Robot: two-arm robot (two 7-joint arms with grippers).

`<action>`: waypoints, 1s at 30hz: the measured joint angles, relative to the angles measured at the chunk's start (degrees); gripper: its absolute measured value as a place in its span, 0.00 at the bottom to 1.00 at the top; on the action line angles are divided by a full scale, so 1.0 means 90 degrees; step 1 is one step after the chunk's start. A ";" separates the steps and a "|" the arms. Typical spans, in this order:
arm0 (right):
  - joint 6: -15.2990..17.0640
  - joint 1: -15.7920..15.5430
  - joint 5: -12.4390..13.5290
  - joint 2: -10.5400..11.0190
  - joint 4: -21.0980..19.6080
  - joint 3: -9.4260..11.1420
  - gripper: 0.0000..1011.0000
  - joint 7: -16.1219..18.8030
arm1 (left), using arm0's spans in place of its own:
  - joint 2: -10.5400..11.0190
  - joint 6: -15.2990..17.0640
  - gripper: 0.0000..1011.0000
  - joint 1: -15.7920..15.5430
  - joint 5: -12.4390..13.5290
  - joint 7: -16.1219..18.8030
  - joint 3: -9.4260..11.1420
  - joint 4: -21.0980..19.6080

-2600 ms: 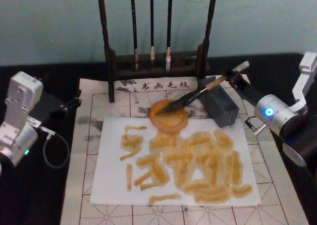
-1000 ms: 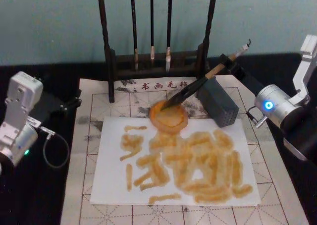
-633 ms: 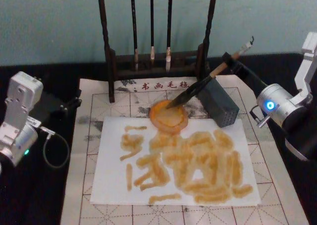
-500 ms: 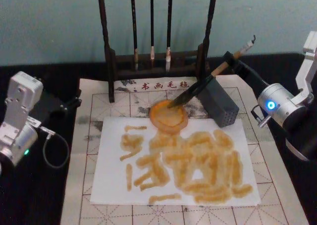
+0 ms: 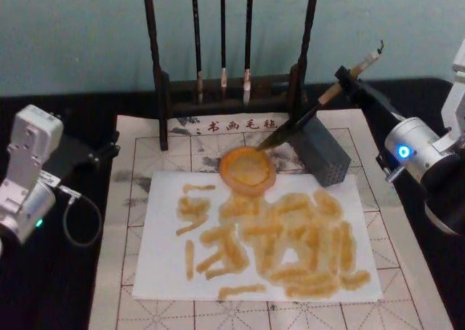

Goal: Pick up the brush from the inkstone, write on the paper, then place the brush back to its original position.

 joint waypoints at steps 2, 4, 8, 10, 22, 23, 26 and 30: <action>-0.0018 -0.0048 -0.0035 0.0009 -0.0102 0.0059 0.18 0.0054 | 0.0000 0.0000 0.99 0.0000 0.0000 0.0000 0.0000 0.0000; -0.0020 -0.0064 -0.0037 0.0009 -0.0135 0.0076 0.18 0.0076 | 0.0000 0.0000 0.99 0.0000 0.0000 0.0000 0.0000 0.0000; -0.0013 -0.0175 -0.0037 0.0033 -0.0379 0.0166 0.18 0.0236 | 0.0000 0.0000 0.99 0.0000 0.0000 0.0000 0.0000 0.0000; 0.0005 -0.0242 -0.0035 0.0058 -0.0539 0.0201 0.18 0.0325 | 0.0000 0.0000 0.99 0.0000 0.0000 0.0000 0.0000 0.0000; 0.0164 -0.0575 -0.0137 0.0323 -0.1201 0.0107 0.18 0.1027 | 0.0000 0.0000 0.99 0.0000 0.0000 0.0000 0.0000 0.0000; 0.0153 -0.0602 -0.0191 0.0372 -0.1249 0.0053 0.18 0.1159 | 0.0000 0.0000 0.99 0.0000 0.0000 0.0000 0.0000 0.0000; 0.0149 -0.0641 -0.0254 0.0451 -0.1336 -0.0027 0.18 0.1366 | 0.0000 0.0000 0.99 0.0000 0.0000 0.0000 0.0000 0.0000; 0.0105 -0.0719 -0.0410 0.0592 -0.1492 -0.0180 0.18 0.1693 | 0.0000 0.0000 0.99 0.0000 0.0000 0.0000 0.0000 0.0000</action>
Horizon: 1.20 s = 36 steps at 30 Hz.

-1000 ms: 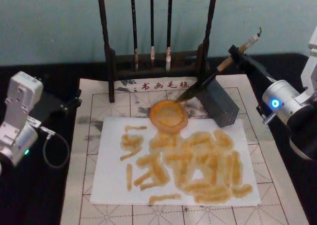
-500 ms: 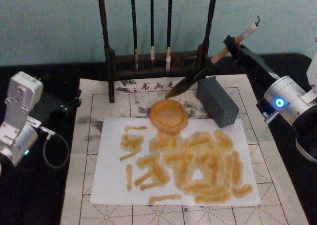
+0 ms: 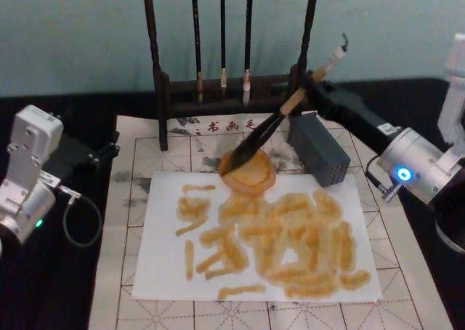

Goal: Pick up the brush from the inkstone, write on the paper, then place the brush back to its original position.

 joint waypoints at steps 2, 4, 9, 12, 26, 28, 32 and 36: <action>-0.0019 -0.0012 -0.0059 0.0030 -0.0028 -0.0049 0.18 0.0080 | 0.0000 0.0000 0.99 0.0000 0.0000 0.0000 0.0000 0.0000; -0.0049 -0.0027 -0.0152 0.0064 -0.0062 -0.0120 0.18 0.0177 | 0.0000 0.0000 0.99 0.0000 0.0000 0.0000 0.0000 0.0000; -0.0151 -0.0034 -0.0405 0.0077 -0.0088 -0.0269 0.18 0.0299 | 0.0000 0.0000 0.99 -0.0001 0.0000 0.0000 0.0000 0.0000; -0.0275 -0.0017 -0.0664 0.0031 -0.0071 -0.0368 0.18 0.0342 | 0.0000 0.0000 0.99 -0.0001 0.0000 0.0000 0.0000 0.0000; -0.0637 -0.0015 -0.1506 -0.0108 0.0061 -0.0465 0.18 0.0316 | 0.0000 0.0000 0.99 0.0000 0.0000 0.0000 0.0000 0.0000; -0.0653 -0.0031 -0.1557 -0.0113 0.0058 -0.0457 0.18 0.0324 | 0.0000 0.0000 0.99 0.0000 0.0001 0.0000 0.0000 0.0000; -0.0705 -0.0052 -0.1701 -0.0149 0.0058 -0.0442 0.18 0.0338 | 0.0000 0.0000 0.99 0.0000 0.0000 0.0000 0.0000 0.0000; -0.0776 -0.0025 -0.1838 -0.0273 0.0157 -0.0426 0.18 0.0339 | 0.0000 0.0000 0.99 0.0000 0.0000 0.0000 0.0000 0.0000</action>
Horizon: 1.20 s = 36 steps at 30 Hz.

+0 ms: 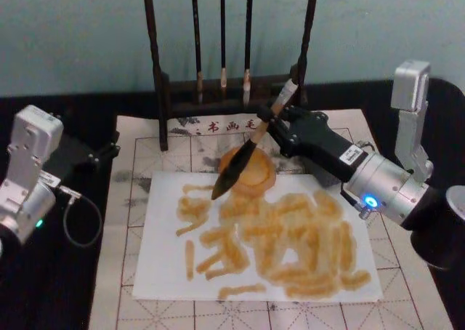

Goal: Pick up the brush from the inkstone, write on the paper, then place the brush back to its original position.

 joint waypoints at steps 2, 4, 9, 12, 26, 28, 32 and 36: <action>-0.0028 0.0025 -0.0039 -0.0056 0.0050 0.0010 0.18 0.0000 | 0.0000 0.0000 0.99 0.0000 0.0000 0.0000 0.0000 0.0000; -0.0074 0.0076 -0.0095 -0.0150 0.0138 0.0017 0.18 0.0010 | 0.0000 0.0000 0.99 0.0000 0.0000 0.0000 0.0000 0.0000; -0.0177 0.0208 -0.0189 -0.0389 0.0368 0.0043 0.18 0.0061 | 0.0000 0.0000 0.99 0.0000 0.0000 0.0000 0.0000 0.0000; -0.0208 0.0258 -0.0228 -0.0470 0.0450 0.0049 0.18 0.0096 | 0.0000 0.0000 0.99 0.0000 0.0000 0.0000 0.0000 0.0000; -0.0272 0.0444 -0.0446 -0.0843 0.0848 0.0067 0.18 0.0297 | 0.0000 0.0000 0.99 0.0000 0.0000 0.0000 0.0000 0.0000; -0.0275 0.0456 -0.0466 -0.0871 0.0883 0.0065 0.18 0.0309 | 0.0000 0.0000 0.99 0.0000 0.0000 0.0000 0.0000 0.0000; -0.0293 0.0490 -0.0534 -0.0949 0.0987 0.0052 0.18 0.0335 | 0.0000 0.0000 0.99 0.0000 0.0000 0.0000 0.0000 0.0000; -0.0317 0.0504 -0.0600 -0.1000 0.1041 0.0041 0.18 0.0342 | 0.0000 0.0000 0.99 0.0000 0.0000 0.0000 0.0000 0.0000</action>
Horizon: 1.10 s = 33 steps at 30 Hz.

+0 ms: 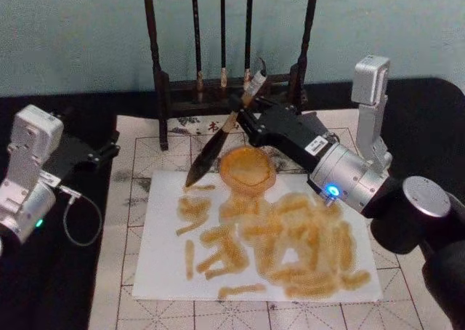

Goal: Pick up the brush from the inkstone, write on the paper, then place the brush back to its original position.

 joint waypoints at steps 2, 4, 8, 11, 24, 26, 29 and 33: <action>-0.0014 0.0006 -0.0032 -0.0019 0.0020 -0.0005 0.18 0.0002 | 0.0000 0.0000 0.99 0.0000 0.0000 0.0000 0.0000 0.0000; -0.0037 0.0012 -0.0079 -0.0047 0.0056 -0.0010 0.18 0.0003 | 0.0000 0.0000 0.99 0.0001 0.0000 0.0000 0.0000 0.0000; -0.0079 0.0022 -0.0151 -0.0111 0.0138 -0.0005 0.18 0.0001 | 0.0000 0.0000 0.99 0.0000 0.0000 0.0000 0.0000 0.0000; -0.0104 0.0029 -0.0178 -0.0143 0.0176 0.0006 0.18 -0.0003 | 0.0000 0.0000 0.99 0.0000 0.0000 0.0000 0.0000 0.0000; -0.0220 0.0043 -0.0328 -0.0255 0.0312 0.0099 0.18 -0.0038 | 0.0000 0.0000 0.99 0.0000 0.0000 0.0000 0.0000 0.0000; -0.0225 0.0044 -0.0362 -0.0263 0.0323 0.0100 0.18 -0.0037 | 0.0000 0.0000 0.99 0.0000 0.0000 0.0000 0.0000 0.0000; -0.0244 0.0043 -0.0410 -0.0267 0.0330 0.0103 0.18 -0.0034 | 0.0000 0.0000 0.99 0.0000 0.0000 0.0000 0.0000 0.0000; -0.0264 0.0028 -0.0472 -0.0270 0.0332 0.0109 0.18 -0.0033 | 0.0000 0.0000 0.99 0.0000 0.0000 0.0000 0.0000 0.0000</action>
